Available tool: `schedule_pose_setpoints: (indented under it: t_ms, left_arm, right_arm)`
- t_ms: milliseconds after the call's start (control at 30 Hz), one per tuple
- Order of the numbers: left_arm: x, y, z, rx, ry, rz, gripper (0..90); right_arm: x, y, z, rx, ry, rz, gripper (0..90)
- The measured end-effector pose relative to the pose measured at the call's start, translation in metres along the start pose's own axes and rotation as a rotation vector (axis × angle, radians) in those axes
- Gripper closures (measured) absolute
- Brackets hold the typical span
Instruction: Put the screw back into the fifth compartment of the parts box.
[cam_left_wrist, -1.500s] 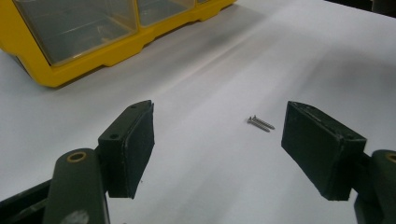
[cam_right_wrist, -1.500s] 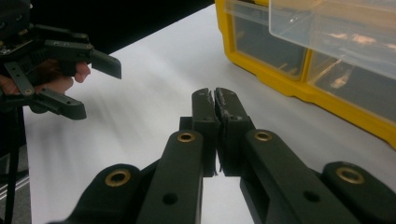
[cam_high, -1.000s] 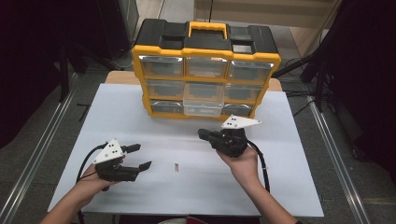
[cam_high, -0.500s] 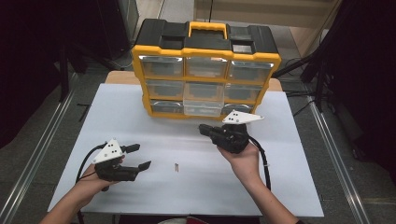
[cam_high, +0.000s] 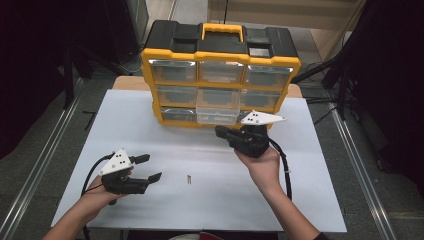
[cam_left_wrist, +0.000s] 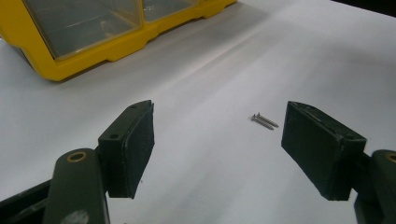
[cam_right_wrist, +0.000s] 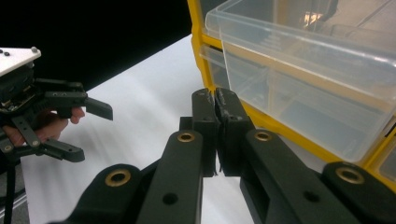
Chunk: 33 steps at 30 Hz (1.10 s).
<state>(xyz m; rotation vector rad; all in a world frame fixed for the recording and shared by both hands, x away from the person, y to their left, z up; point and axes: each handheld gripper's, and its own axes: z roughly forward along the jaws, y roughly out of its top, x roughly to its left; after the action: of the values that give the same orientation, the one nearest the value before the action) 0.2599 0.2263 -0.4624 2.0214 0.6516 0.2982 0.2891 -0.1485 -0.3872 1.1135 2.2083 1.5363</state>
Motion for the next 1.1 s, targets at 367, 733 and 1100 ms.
schedule_pose_setpoints:
  t_ms: [367,733,1100]
  left_arm:
    - [0.0,0.0,0.0,-0.005,-0.004,-0.004,25.7]
    - [0.0,0.0,0.0,-0.007,-0.004,-0.004,25.7]
    - [0.0,0.0,0.0,-0.007,-0.006,-0.005,25.7]
  right_arm:
    - [-0.004,0.013,0.0,-0.007,-0.006,0.009,88.6]
    - [-0.007,0.025,-0.006,-0.019,-0.029,0.003,88.6]
    - [-0.012,0.035,-0.009,-0.014,-0.036,0.016,88.6]
